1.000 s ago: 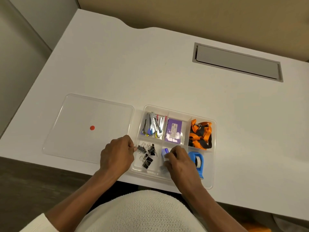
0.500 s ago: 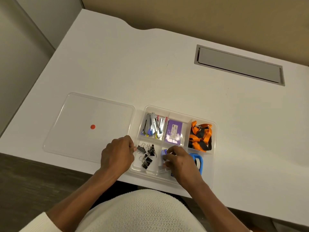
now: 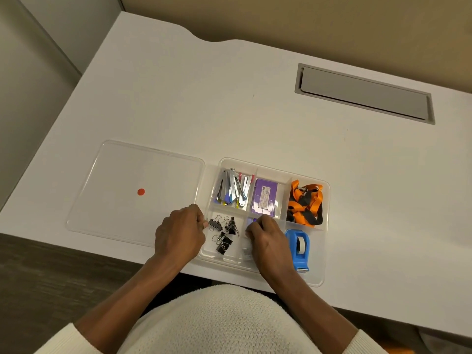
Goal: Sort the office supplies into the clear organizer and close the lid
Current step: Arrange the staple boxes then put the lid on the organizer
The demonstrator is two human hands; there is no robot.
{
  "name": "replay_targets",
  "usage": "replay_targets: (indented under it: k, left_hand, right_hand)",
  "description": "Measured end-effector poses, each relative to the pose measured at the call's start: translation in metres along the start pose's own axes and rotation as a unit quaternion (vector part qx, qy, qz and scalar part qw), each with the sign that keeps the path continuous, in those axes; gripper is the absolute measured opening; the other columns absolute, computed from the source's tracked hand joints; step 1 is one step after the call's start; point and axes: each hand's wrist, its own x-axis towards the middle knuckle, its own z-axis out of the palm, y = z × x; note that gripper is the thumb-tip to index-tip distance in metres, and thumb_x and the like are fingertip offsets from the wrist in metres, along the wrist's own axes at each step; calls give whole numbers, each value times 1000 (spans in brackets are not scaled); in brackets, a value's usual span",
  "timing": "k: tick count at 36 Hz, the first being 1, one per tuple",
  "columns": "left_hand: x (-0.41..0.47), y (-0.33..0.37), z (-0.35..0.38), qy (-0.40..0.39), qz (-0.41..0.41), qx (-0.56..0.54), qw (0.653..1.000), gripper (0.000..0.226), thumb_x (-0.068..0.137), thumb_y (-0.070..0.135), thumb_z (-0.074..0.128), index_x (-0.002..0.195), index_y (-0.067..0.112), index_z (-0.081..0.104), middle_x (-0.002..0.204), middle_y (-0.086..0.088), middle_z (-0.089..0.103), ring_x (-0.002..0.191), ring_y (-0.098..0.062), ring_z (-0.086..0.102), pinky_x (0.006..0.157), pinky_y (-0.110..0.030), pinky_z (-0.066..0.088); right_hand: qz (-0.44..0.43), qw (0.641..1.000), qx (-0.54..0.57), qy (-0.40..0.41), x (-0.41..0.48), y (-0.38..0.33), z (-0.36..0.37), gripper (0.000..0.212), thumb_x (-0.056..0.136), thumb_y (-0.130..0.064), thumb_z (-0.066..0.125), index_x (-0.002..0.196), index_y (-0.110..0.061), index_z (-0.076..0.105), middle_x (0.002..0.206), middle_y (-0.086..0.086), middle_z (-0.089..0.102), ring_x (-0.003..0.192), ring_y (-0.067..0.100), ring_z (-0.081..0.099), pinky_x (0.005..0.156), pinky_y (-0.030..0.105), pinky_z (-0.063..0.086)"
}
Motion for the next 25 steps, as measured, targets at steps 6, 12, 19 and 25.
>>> replay_targets:
  k: [6, 12, 19, 25]
  left_hand:
    - [0, 0, 0, 2, 5, 1, 1000, 6, 99, 25, 67, 93, 23, 67, 98, 6, 79, 78, -18, 71, 68, -39, 61]
    - [1, -2, 2, 6, 9, 5, 1000, 7, 98, 27, 69, 92, 23, 67, 94, 6, 77, 76, -17, 69, 64, -33, 57]
    - [2, -3, 5, 10, 11, 4, 1000, 9, 98, 29, 70, 93, 22, 68, 91, 4, 77, 75, -18, 69, 63, -33, 56]
    - [4, -7, 9, 10, 11, 7, 1000, 9, 98, 29, 70, 92, 22, 67, 91, 4, 76, 72, -17, 66, 57, -27, 47]
  right_hand:
    - [18, 1000, -3, -3, -7, 4, 4, 45, 80, -23, 87, 121, -12, 70, 121, 11, 65, 108, 25, 65, 78, 36, 64]
    - [17, 1000, -1, -1, -6, 5, 3, 42, 82, -22, 85, 121, -14, 71, 121, 9, 63, 111, 24, 62, 80, 36, 63]
    - [29, 1000, 2, 9, -6, 4, 3, 42, 79, -21, 88, 116, -14, 69, 118, 9, 66, 106, 24, 65, 78, 35, 61]
    - [11, 1000, -9, 1, -6, 8, 6, 27, 87, -27, 80, 111, -16, 72, 120, 8, 64, 110, 22, 63, 78, 34, 62]
